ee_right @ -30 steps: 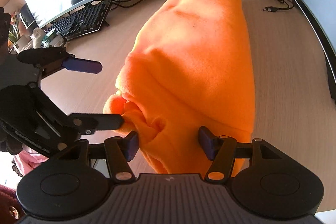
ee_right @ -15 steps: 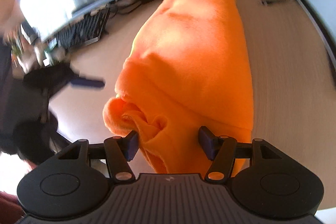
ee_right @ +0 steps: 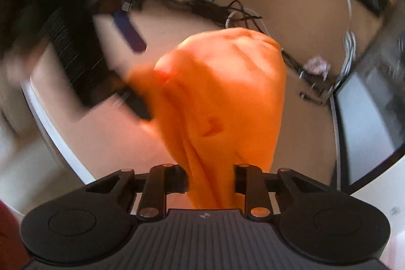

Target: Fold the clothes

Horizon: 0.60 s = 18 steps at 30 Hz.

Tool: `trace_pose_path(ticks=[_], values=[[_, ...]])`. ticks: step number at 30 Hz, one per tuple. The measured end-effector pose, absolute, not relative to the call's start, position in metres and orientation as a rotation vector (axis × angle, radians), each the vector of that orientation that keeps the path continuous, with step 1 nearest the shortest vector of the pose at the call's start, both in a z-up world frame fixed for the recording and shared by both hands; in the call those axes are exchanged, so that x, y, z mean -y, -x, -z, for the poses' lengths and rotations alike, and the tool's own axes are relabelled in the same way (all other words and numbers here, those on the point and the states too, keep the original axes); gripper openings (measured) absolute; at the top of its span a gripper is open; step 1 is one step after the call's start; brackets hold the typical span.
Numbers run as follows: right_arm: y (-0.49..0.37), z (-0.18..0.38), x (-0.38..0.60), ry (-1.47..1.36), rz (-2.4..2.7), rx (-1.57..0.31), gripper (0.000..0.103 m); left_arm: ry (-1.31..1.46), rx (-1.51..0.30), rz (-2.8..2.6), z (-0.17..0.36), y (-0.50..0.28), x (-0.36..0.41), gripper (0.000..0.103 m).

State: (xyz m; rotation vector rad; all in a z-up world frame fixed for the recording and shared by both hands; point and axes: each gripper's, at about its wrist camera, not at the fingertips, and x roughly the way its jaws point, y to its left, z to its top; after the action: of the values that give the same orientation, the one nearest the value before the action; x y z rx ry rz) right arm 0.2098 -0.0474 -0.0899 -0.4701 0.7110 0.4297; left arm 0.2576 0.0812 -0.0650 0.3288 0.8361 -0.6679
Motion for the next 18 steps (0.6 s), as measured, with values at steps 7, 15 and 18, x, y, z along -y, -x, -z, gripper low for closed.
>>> trace_pose_path(ticks=[7,15,18], values=[[-0.222,0.047,0.063,0.394,-0.438,-0.779,0.019,-0.784,-0.482,0.739,0.070,-0.212,-0.066,0.103],[-0.202,0.029,0.046,0.556,-0.507,-0.838,0.018,-0.766,-0.370,0.866,0.086,-0.218,-0.040,0.095],[-0.202,0.019,0.047,0.573,-0.530,-0.835,0.018,-0.566,-0.560,0.980,0.090,-0.231,-0.045,0.077]])
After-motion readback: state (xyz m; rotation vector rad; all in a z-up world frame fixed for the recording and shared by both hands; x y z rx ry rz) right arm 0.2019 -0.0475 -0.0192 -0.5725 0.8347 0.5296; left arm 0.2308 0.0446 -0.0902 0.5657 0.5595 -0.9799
